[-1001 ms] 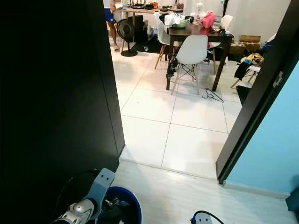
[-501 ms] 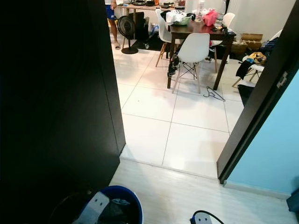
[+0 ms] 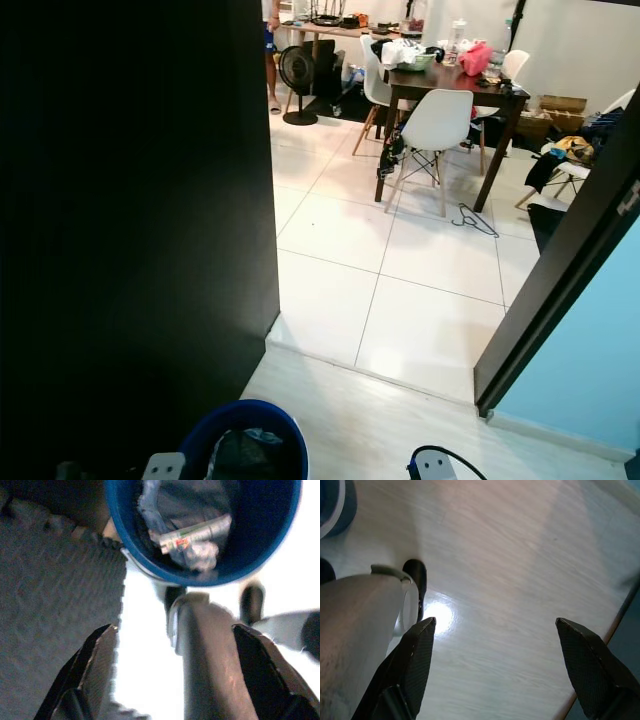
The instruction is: Clean up the room
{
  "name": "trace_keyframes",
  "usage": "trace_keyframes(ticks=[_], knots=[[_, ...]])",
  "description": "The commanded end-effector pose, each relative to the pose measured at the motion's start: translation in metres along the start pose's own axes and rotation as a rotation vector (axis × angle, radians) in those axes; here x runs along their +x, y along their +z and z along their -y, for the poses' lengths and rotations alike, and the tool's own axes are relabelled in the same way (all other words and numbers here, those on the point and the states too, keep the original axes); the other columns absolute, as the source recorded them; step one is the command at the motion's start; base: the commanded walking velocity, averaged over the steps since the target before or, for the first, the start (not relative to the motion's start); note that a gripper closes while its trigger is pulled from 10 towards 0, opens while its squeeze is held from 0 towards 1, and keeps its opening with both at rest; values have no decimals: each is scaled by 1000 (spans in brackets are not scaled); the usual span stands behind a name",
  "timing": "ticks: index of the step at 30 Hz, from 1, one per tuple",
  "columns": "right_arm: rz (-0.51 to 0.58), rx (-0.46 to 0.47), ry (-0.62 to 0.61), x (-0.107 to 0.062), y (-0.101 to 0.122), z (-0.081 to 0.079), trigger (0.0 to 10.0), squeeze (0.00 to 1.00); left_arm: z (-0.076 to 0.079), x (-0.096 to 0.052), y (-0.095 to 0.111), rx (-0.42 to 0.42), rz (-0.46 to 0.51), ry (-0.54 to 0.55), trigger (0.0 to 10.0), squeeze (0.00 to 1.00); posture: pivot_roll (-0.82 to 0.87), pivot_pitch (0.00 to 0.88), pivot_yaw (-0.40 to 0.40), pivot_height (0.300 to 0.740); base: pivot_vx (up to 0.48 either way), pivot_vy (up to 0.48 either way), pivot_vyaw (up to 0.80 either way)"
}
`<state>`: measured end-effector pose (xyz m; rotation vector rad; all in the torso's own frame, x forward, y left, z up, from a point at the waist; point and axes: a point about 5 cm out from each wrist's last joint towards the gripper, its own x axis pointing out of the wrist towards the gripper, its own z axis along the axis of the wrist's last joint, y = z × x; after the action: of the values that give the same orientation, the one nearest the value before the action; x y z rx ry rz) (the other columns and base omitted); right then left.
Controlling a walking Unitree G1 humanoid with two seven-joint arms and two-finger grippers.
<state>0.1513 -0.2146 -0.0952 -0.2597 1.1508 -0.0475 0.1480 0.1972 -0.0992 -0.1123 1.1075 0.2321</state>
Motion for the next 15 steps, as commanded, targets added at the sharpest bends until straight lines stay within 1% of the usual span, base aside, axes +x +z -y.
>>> trace_keyframes(ticks=[1, 2, 3, 5, 6, 7, 8, 10, 12, 13, 14, 15], knots=[[15, 20, -12, 0, 2, 2, 10000, 0, -2, 1, 10, -32, 31, 6, 10000, 0, -18, 0, -82, 714, 0, 0, 0], [23, 51, -9, 0, 3, 1, 10000, 0, -4, 1, 15, -20, 39, 9, 10000, 0, -8, 0, -75, 714, 0, 0, 0], [28, 56, -10, 0, 4, 1, 10000, 0, -5, 1, 16, 3, 36, 12, 10000, 0, -6, 0, -70, 714, 0, 0, 0], [31, 56, -10, 0, 5, 0, 10000, 0, -6, 1, 16, 17, 34, 14, 10000, 0, -7, 0, -65, 714, 0, 0, 0], [39, 60, -31, 0, 4, 20, 10000, 0, -6, 1, 16, 39, 29, 15, 10000, 0, -9, 0, -52, 714, 0, 0, 0], [57, 69, -56, -3, 5, 48, 10000, 0, -8, 1, 16, 76, 24, 16, 10000, 0, -12, 0, -40, 714, -322, 0, 0], [67, 74, -60, -4, 7, 55, 10000, 0, -8, 1, 16, 93, 23, 16, 10000, 0, -13, 0, -37, 714, -322, 0, 0], [72, 76, -59, -4, 8, 57, 10000, 0, -8, 1, 17, 102, 23, 16, 10000, 0, -13, 0, -37, 714, -334, 0, 0], [82, 79, -50, -4, 11, 55, 10000, 0, -9, 1, 18, 108, 25, 15, 10000, 0, -14, 0, -26, 714, -334, 0, 0], [91, 80, -37, -3, 15, 49, 10000, 0, -10, 1, 19, 115, 28, 17, 10000, 0, -11, 0, -20, 714, -341, 0, 0], [99, 80, -12, -2, 20, 38, 10000, 0, -12, 1, 24, 123, 37, 18, 10000, 0, -4, 0, -12, 714, -368, 0, 0], [99, 80, -12, -2, 20, 38, 10000, 0, -12, 1, 24, 123, 37, 18, 10000, 0, -4, 0, -12, 714, -368, 0, 0]])
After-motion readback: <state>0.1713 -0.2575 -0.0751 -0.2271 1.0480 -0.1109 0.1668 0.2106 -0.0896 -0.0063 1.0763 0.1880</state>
